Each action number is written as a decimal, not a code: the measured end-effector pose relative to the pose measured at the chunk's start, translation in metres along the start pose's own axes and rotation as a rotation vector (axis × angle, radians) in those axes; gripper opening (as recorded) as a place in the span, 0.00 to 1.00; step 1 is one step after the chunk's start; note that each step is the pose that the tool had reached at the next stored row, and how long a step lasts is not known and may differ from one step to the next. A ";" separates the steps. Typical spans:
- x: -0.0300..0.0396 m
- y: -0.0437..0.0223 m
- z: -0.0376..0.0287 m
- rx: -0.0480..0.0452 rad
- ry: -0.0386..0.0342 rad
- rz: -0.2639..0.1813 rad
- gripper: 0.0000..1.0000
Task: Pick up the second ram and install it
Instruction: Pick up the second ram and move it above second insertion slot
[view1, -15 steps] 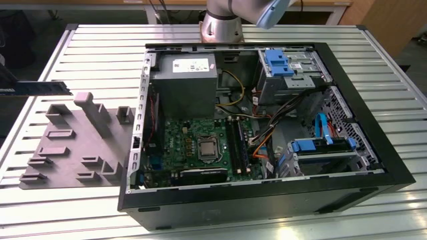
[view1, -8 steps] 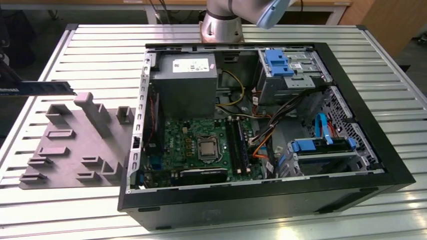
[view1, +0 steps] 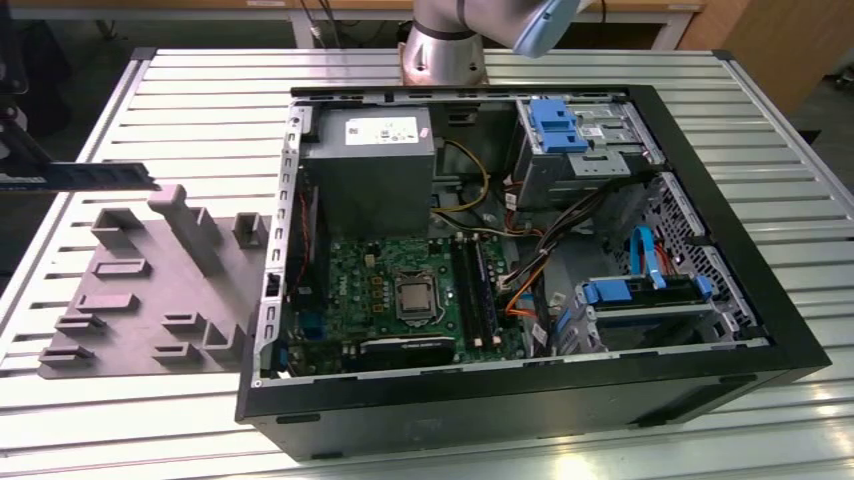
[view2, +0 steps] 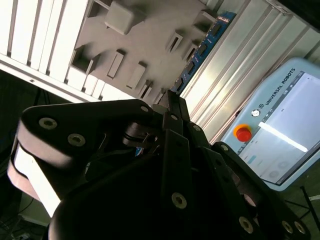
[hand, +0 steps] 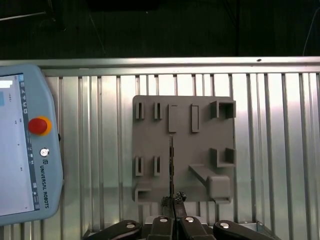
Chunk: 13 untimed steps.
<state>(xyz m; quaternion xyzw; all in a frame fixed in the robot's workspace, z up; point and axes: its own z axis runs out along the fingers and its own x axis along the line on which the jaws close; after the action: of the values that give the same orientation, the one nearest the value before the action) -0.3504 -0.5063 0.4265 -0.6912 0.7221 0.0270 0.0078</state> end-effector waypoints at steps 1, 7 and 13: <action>-0.0001 -0.0006 -0.0001 -0.0001 0.0001 0.000 0.11; -0.0002 -0.0040 -0.0001 0.0000 0.0001 0.000 0.11; -0.0003 -0.0070 -0.0002 0.0000 0.0000 0.000 0.11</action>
<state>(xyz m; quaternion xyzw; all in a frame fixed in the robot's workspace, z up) -0.3433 -0.5063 0.4265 -0.6912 0.7221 0.0270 0.0078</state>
